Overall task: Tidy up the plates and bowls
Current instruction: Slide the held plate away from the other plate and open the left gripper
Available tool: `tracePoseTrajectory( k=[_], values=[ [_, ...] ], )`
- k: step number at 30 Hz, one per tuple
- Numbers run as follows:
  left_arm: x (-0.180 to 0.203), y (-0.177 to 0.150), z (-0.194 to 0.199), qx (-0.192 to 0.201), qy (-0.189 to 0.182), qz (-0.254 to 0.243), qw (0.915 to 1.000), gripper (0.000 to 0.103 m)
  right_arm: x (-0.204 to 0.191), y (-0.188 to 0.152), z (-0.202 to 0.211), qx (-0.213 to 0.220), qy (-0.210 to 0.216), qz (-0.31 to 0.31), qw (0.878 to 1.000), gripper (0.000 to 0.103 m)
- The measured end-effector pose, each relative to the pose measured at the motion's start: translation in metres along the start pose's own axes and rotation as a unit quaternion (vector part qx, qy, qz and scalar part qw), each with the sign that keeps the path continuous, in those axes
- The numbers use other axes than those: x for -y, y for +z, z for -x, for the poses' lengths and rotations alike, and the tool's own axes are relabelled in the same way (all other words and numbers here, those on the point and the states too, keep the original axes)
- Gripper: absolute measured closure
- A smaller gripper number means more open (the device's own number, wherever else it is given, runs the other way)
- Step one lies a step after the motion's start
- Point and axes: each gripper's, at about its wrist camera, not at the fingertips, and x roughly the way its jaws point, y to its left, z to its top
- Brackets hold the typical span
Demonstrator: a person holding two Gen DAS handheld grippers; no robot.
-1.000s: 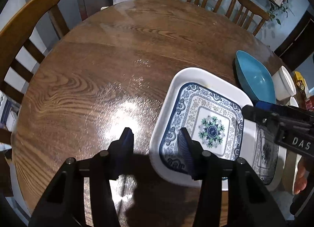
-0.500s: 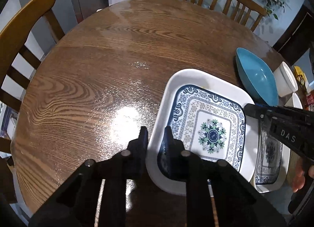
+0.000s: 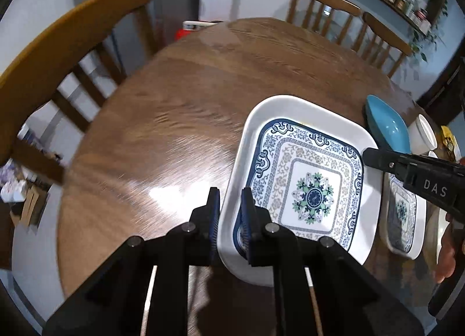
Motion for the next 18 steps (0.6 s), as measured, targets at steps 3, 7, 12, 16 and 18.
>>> tracePoseTrajectory(
  k=[3, 7, 12, 16, 18],
  values=[
    [-0.015, -0.012, 0.009, -0.006, 0.011, 0.017, 0.9998, 0.091, -0.019, -0.006, -0.002, -0.01, 0.014, 0.018, 1.0, 0.095],
    [-0.035, -0.028, 0.016, -0.015, 0.022, 0.042, 0.9988, 0.091, -0.041, -0.013, -0.013, -0.029, 0.029, 0.035, 0.999, 0.095],
    [-0.051, -0.042, 0.011, -0.03, 0.04, 0.068, 0.9964, 0.091, -0.063, -0.028, -0.032, -0.052, 0.032, 0.055, 0.997, 0.095],
    [-0.054, -0.043, 0.004, -0.037, 0.042, 0.07, 0.996, 0.092, -0.065, -0.029, -0.041, -0.055, 0.031, 0.051, 0.997, 0.095],
    [-0.051, -0.042, 0.001, -0.041, 0.042, 0.069, 0.9959, 0.091, -0.064, -0.028, -0.043, -0.053, 0.03, 0.046, 0.997, 0.094]
  ],
)
